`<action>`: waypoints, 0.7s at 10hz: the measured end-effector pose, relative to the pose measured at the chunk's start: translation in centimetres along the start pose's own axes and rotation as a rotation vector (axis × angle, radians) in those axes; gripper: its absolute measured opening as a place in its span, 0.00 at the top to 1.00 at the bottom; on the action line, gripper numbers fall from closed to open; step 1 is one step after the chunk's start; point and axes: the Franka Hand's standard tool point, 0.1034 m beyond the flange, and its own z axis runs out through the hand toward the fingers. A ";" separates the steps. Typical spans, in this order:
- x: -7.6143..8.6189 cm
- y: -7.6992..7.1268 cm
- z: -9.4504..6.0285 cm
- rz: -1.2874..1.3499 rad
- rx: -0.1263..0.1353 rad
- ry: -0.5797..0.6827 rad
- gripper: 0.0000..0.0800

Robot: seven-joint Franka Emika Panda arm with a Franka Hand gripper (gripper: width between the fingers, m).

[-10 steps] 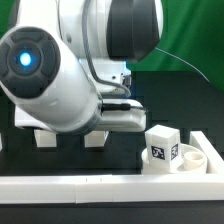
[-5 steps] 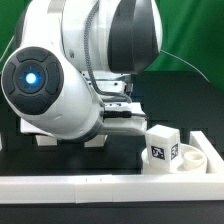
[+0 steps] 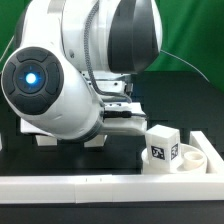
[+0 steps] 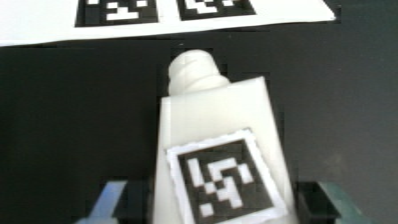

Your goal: Assemble stool

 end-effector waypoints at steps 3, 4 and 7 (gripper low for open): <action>-0.2 -0.2 -0.4 -0.004 -0.002 0.006 0.60; -1.1 -1.4 -2.7 -0.023 -0.014 0.048 0.60; -4.6 -2.7 -3.3 -0.020 -0.018 0.076 0.59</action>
Offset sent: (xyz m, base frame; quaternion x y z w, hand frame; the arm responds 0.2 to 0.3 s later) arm 0.0261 0.0216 0.1000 -0.0417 0.0843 -0.0395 0.9948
